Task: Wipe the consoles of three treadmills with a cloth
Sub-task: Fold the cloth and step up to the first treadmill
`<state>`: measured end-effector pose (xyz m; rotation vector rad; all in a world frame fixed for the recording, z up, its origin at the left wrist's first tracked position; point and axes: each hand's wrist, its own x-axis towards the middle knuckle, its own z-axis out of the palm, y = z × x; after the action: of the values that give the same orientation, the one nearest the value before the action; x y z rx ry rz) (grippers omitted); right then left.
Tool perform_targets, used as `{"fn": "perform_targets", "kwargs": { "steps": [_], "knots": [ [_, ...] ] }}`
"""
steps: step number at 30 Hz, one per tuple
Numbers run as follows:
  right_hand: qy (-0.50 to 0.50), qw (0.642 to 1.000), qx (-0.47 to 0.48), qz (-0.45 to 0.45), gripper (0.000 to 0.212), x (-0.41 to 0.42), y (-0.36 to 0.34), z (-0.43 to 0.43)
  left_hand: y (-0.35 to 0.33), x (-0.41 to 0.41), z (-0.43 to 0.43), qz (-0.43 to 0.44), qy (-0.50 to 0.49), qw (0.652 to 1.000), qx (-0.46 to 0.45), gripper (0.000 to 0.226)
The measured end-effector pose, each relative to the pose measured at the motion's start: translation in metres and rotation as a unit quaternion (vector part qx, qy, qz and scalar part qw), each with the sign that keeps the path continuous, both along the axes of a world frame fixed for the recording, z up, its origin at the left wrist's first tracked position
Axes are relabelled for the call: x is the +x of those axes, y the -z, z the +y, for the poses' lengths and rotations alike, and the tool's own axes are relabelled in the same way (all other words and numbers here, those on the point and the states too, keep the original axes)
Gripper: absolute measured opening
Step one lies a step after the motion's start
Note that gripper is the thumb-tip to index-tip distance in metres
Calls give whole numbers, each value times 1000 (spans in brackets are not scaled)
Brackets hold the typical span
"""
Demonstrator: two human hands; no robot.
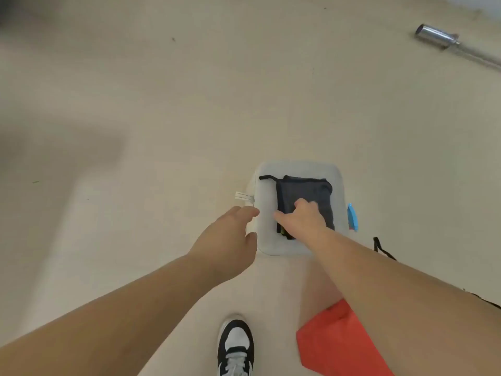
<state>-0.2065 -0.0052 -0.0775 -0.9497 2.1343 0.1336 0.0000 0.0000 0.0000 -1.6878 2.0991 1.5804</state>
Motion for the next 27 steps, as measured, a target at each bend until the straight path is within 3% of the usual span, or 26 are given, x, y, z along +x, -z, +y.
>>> {"fn": "perform_targets", "kwargs": {
  "steps": [3,5,7,10,12,15,18,20,23,27],
  "knots": [
    [-129,980,-1,151,61,6,19,0,15,12,-2,1,-16,1000,6,47],
    [-166,968,-41,184,50,5,24,8,19,22,0,-2,-26,1000,16,45],
    [-129,975,-72,166,33,-4,29,14,17,32,6,-4,-38,999,20,45],
    [98,992,-76,21,23,-6,3,12,-1,45,15,5,-58,998,24,43],
    [290,948,-94,-96,24,10,-28,4,-23,51,21,29,-90,995,25,41],
    [400,877,-114,-239,26,46,-93,-8,-78,55,26,79,-123,989,21,38],
    [410,820,-131,-378,42,94,-179,-19,-144,74,23,127,-175,976,-3,39],
    [375,796,-149,-451,40,123,-243,-28,-192,94,21,144,-221,964,-42,40],
    [304,779,-173,-520,29,168,-348,-41,-273,130,20,147,-261,947,-117,47],
    [184,785,-176,-565,31,226,-481,-39,-397,173,27,112,-296,918,-238,44]
  ]
}}
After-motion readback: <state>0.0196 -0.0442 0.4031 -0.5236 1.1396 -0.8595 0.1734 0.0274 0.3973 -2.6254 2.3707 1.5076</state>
